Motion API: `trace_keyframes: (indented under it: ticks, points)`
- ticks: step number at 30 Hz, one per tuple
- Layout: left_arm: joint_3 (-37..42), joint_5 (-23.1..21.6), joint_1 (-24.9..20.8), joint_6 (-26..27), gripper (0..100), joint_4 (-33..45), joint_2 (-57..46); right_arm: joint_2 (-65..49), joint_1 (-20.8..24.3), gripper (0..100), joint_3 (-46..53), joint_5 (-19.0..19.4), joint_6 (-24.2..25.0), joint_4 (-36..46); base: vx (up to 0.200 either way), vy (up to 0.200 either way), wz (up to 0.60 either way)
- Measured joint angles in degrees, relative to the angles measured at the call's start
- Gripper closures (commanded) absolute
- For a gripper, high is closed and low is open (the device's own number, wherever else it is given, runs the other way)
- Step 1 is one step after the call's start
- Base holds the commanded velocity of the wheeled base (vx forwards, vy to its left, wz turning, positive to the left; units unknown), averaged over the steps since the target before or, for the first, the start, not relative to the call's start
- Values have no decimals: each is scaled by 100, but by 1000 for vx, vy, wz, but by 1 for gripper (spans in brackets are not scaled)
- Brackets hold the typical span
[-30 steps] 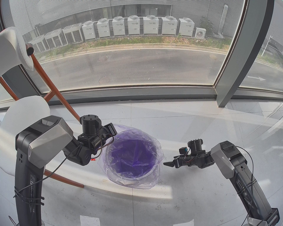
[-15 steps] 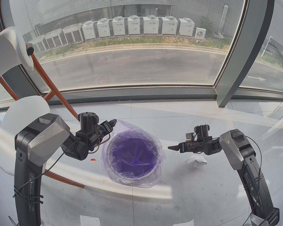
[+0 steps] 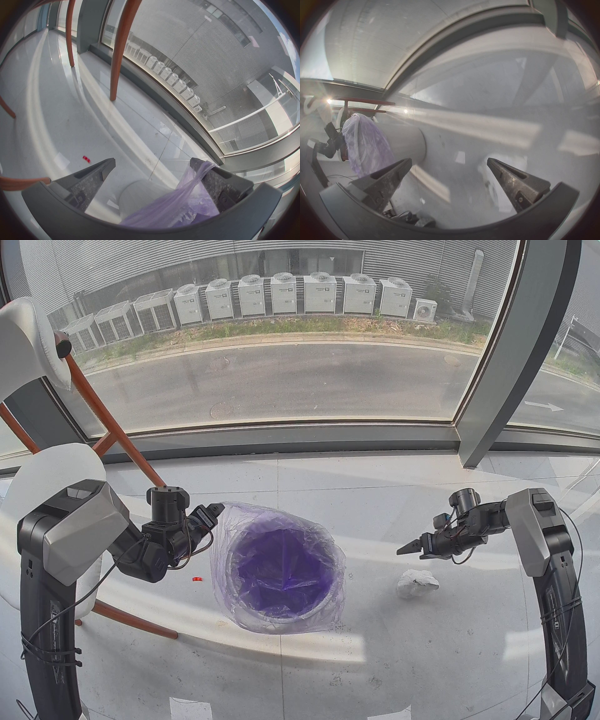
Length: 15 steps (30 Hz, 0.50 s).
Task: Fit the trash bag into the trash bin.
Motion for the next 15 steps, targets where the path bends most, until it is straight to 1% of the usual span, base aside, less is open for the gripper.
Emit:
trace_keyframes:
  ticks: [5, 8, 11, 13, 15]
  points:
    - [102, -202, -40, -386, 0, 374, -94, -224, -239, 0, 0, -5, -412, 1831, 0, 0, 0]
    - [106, -350, -74, -723, 0, 834, -176, -321, -382, 0, 0, -78, -707, 2789, 0, 0, 0]
    - [85, -574, -104, -1109, 0, 1292, -300, -389, -495, 0, 0, -177, -916, 3352, 0, 0, 0]
    - [69, -716, -118, -1287, 0, 1445, -394, -408, -550, 0, 0, -227, -1009, 3473, 0, 0, 0]
    - [52, -839, -121, -1438, 0, 1552, -485, -412, -600, 0, 0, -317, -1089, 3407, 0, 0, 0]
